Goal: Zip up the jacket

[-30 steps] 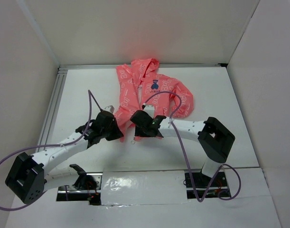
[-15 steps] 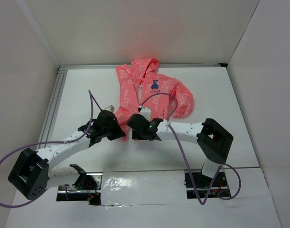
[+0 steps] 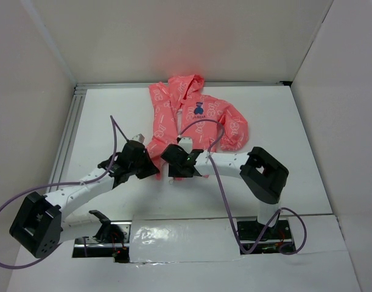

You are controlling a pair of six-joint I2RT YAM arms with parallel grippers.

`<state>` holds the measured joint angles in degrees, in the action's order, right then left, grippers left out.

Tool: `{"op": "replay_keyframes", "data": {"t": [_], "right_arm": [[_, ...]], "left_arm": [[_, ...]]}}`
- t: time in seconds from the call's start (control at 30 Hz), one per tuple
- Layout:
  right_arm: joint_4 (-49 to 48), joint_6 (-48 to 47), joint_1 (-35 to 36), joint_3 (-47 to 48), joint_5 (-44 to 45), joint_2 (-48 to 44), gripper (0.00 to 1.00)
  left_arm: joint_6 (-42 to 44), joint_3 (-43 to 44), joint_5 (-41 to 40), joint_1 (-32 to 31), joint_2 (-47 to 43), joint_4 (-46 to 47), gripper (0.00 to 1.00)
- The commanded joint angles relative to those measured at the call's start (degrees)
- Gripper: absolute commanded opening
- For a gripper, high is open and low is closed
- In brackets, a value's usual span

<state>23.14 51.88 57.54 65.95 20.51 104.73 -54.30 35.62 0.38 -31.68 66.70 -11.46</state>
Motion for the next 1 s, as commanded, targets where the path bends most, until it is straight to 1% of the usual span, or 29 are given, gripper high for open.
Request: {"op": "replay_keyframes", "data": {"t": [0.0,0.17,0.3,0.43,0.6,0.67,0.7,0.9,0.97], "right_arm": [[-0.81,1.12,-0.5,-0.74,0.41,-0.48,0.58],[-0.82,2.17,-0.5,-2.06,0.93,-2.68,0.57],[0.68,3.49,0.64,-2.67,4.7,-4.44,0.56],[1.83,3.49,1.69,-2.67,5.85,-6.98,0.56],[1.3,4.02,2.23,-3.9,5.85,-9.1,0.56],[1.3,4.02,2.23,-3.9,5.85,-9.1,0.56],[1.3,4.63,2.23,-3.9,5.85,-7.71,0.56],[-0.89,4.64,1.7,-5.74,2.17,-6.2,0.55],[-1.78,4.64,0.39,-6.44,0.85,-6.2,0.55]], "left_arm": [[-0.28,-0.55,0.58,0.66,-1.66,1.97,0.0],[0.25,-0.55,1.11,1.18,-1.66,1.97,0.0],[0.25,-0.55,1.11,1.18,-1.66,1.97,0.0],[0.77,-0.55,1.11,1.18,-1.66,1.97,0.0],[0.78,-0.55,1.11,1.18,-1.66,1.97,0.0],[0.78,-0.55,1.63,1.18,-1.66,1.97,0.0],[0.78,-0.55,1.64,1.18,-1.66,1.97,0.0],[1.31,-0.55,3.4,2.41,-2.27,3.02,0.0],[2.01,-1.25,5.94,3.11,-2.8,4.78,0.0]]}}
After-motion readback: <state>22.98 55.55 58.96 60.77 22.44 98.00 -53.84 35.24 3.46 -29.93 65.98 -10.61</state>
